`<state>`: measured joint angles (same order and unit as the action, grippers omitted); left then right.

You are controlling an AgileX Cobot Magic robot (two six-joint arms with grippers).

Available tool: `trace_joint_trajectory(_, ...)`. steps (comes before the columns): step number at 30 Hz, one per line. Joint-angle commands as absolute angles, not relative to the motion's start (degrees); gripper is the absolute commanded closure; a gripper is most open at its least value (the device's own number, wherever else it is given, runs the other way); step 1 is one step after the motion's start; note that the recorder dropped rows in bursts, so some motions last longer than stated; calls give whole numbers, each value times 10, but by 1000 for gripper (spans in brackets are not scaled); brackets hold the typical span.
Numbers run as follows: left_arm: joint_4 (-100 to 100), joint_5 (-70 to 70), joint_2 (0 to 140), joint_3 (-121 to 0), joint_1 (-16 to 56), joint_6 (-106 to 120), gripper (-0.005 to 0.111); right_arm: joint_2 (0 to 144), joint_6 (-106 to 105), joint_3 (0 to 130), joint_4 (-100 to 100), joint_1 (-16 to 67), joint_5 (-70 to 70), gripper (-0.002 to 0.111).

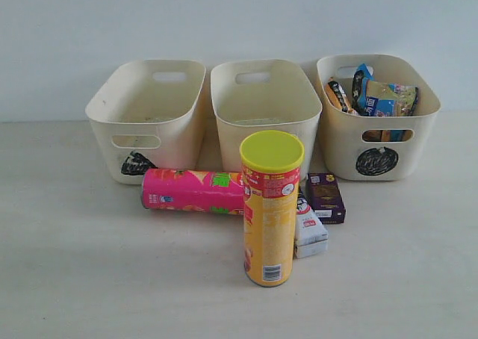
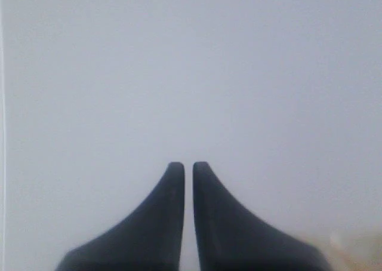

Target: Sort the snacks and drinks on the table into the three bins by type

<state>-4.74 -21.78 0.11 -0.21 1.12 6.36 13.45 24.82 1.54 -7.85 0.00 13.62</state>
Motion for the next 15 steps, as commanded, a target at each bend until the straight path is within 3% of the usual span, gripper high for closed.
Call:
trace_joint_trajectory(1,-51,-431,0,0,12,-67,102,132,253,12,-81,13,134,108)
trace_joint_trajectory(4,-52,-495,0,0,12,-194,102,132,251,12,-81,30,134,108)
trace_joint_trajectory(9,-49,-487,0,0,12,-246,102,132,250,12,-81,35,134,108)
trace_joint_trajectory(12,-49,-369,0,-48,12,-315,102,132,250,12,-81,35,134,108)
trace_joint_trajectory(15,-13,-131,0,-137,12,-326,102,132,242,12,-81,35,143,108)
